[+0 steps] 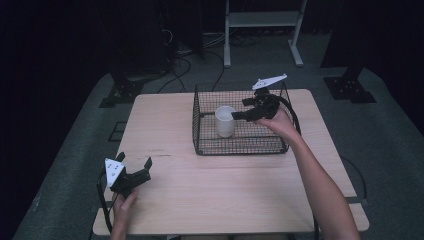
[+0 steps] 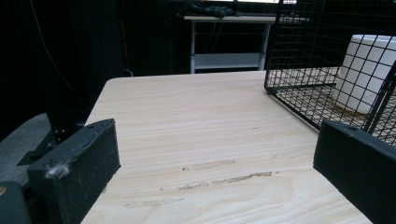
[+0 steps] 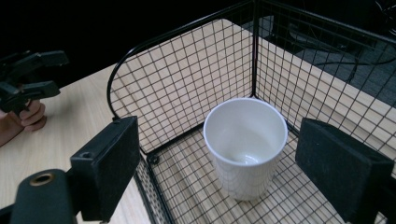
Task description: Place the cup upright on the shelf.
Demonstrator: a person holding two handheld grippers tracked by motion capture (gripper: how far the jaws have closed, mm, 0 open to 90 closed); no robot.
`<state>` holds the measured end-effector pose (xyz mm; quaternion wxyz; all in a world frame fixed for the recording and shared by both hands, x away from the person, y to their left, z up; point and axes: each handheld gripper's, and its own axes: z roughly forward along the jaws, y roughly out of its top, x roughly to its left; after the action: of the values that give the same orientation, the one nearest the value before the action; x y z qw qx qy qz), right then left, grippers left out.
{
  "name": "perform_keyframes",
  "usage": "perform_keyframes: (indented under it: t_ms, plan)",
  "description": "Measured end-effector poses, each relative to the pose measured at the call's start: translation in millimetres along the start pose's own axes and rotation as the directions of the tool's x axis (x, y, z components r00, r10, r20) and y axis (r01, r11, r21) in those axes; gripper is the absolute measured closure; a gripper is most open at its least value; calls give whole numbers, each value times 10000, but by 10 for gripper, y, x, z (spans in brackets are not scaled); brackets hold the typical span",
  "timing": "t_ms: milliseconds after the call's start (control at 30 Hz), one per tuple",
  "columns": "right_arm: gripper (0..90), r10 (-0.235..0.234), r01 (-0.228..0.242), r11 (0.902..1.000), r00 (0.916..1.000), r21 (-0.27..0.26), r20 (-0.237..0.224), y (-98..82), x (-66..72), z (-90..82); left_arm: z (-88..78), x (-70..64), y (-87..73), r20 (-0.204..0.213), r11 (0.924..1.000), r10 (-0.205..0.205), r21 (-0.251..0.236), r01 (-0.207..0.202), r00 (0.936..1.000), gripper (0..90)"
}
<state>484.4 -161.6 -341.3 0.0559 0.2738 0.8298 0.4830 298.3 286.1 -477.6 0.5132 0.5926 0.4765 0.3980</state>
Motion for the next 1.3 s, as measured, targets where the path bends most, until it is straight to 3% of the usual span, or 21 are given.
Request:
perform_keyframes:
  t_ms: [333,800,1300]
  plan:
    - [138,36,-33,9999,9997,129,-249,-178,71,-192,1,-6,0,2,10000,43,-5,-43,10000,0]
    - [137,-113,134,9988,9989,466,-458,-303,181,-322,1,-8,0,16,10000,71,1,-71,10000,0]
    - [137,-158,175,9996,9971,229,-743,-508,290,-442,2,-11,0,19,10000,93,3,-93,10000,0]
